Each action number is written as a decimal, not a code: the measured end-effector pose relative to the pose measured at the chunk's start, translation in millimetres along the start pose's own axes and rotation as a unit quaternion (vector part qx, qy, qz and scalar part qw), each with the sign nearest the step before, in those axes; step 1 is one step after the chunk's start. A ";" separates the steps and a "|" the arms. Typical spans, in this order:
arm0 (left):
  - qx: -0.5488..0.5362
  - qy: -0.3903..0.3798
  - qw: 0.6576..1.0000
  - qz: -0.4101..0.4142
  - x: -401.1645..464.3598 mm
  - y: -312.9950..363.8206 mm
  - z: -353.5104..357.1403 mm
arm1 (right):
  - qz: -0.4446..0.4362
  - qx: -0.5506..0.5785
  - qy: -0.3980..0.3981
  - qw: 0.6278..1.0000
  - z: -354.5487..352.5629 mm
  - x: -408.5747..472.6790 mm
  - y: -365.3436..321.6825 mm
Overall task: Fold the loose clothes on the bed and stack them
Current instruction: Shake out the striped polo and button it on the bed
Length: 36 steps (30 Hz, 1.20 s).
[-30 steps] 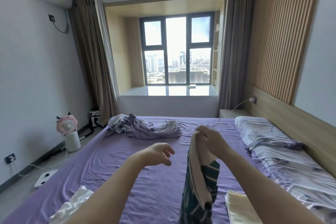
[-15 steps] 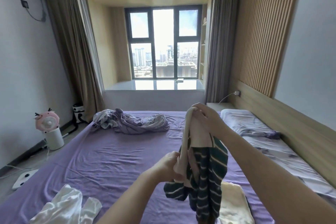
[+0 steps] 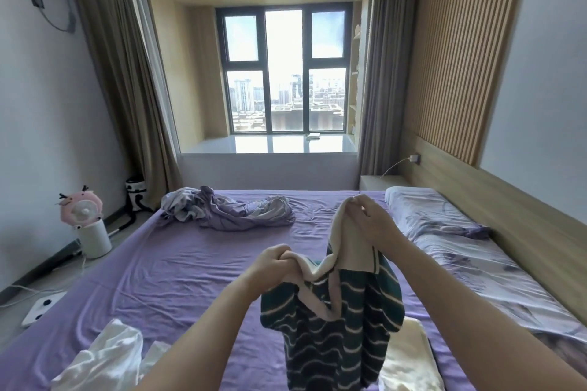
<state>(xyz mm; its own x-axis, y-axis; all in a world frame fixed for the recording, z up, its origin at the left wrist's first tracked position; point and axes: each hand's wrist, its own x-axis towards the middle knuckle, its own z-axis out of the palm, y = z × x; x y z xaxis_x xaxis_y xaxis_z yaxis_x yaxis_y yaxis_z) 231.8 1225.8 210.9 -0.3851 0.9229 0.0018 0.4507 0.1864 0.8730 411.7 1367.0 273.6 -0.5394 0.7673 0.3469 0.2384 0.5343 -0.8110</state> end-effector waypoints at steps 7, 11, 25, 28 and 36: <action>0.113 -0.002 0.993 0.017 0.2 -1.1 -16.9 | 0.037 0.012 0.044 0.998 5.9 8.5 5.9; 0.091 -0.023 0.996 -0.001 -5.5 -7.6 -30.6 | 0.048 0.003 0.033 0.998 14.1 7.4 13.3; -0.052 -0.315 0.910 -0.263 -50.8 -70.2 -35.6 | 0.188 0.049 -0.352 0.916 97.0 -46.1 65.8; -0.108 -0.384 0.868 -0.295 -54.0 -90.0 -43.3 | 0.259 0.105 -0.427 0.860 110.2 -49.1 77.6; -0.138 -0.223 0.895 -0.361 -31.7 -195.2 -14.9 | 0.364 0.091 -0.368 0.851 189.6 -63.9 145.3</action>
<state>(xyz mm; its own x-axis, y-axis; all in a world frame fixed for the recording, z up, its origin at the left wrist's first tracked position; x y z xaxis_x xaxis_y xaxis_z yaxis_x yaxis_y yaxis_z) 144.0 1155.1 47.7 -0.1074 0.6489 -0.7532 -0.0257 0.7556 0.6546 327.7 1328.4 44.2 -0.6778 0.4063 -0.6128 0.6323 -0.1031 -0.7678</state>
